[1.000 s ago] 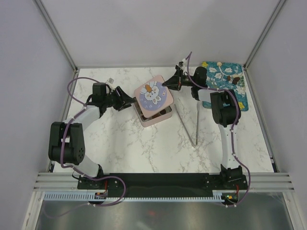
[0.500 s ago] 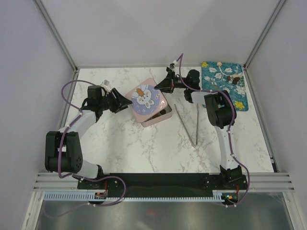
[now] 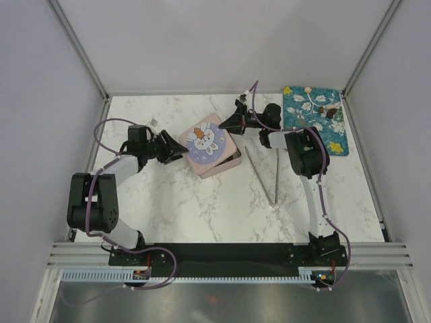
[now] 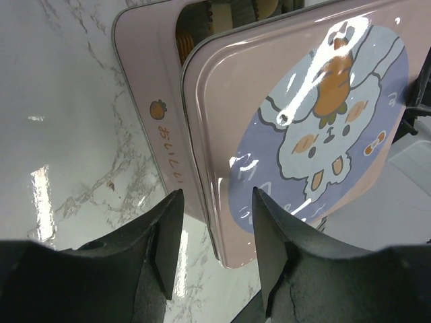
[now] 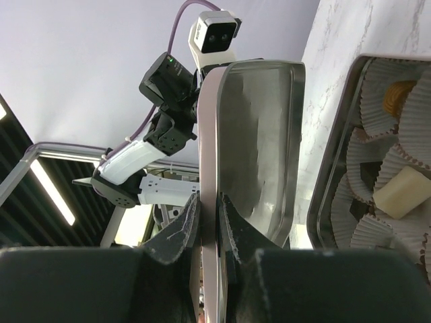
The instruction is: Pack the chocolate
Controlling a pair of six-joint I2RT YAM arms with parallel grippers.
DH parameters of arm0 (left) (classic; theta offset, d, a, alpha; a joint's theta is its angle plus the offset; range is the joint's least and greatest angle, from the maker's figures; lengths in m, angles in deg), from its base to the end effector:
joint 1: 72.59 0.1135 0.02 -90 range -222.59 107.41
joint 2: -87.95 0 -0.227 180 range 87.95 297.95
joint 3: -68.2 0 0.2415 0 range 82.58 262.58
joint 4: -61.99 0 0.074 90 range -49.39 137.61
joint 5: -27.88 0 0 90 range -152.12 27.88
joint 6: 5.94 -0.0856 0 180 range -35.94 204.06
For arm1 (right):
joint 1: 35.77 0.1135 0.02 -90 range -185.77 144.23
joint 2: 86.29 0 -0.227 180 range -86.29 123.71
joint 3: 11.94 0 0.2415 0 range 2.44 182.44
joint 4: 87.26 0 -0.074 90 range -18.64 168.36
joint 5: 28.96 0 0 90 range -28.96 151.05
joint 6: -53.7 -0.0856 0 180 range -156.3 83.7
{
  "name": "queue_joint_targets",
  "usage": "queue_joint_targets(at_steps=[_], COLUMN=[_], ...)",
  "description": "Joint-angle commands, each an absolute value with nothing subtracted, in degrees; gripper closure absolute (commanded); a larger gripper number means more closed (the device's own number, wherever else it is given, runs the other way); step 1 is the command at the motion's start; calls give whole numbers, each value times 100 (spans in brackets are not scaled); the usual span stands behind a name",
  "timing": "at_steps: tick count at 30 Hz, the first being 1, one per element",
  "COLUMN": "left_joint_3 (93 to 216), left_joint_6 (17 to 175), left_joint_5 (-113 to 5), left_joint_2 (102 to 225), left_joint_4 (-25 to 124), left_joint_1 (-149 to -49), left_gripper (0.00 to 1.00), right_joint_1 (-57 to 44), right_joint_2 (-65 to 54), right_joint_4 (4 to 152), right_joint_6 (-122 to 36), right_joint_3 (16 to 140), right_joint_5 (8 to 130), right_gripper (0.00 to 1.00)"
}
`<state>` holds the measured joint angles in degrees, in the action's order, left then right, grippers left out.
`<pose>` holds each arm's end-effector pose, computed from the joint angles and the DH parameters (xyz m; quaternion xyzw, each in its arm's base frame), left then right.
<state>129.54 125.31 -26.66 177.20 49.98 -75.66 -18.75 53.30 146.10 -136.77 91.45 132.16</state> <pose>0.3375 -0.0678 0.1352 -0.1604 0.8577 -0.4076 0.2693 0.4400 0.2194 0.1480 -0.0278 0.6719 0.7388 0.0445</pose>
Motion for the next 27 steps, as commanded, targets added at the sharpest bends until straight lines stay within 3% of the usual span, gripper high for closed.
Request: queue_joint_targets(at_steps=[1,12,22,27], left_joint_3=[12926,12961,13066,13163], left_joint_6=[12616,12739,12756,12756], left_joint_5=[-2450,-2231,-2257,-2266], left_joint_2=[17795,18252,18428,18586], left_joint_4=[5481,5930,5991,6000], left_joint_1=[-7584,-7751,-7804,-7839], left_gripper=[48,55,56,56], right_joint_1=[-1872,-1977,-2039,-2083], right_joint_2=[5398,5653,5785,5829], right_joint_4=[15139,15122,15095,15017], right_joint_6=[-13861,-13896,-13878,-13843], right_joint_3=[9148,9315,9367,9429], right_joint_5=[13206,13232,13250,13259], right_gripper=[100,100,100,94])
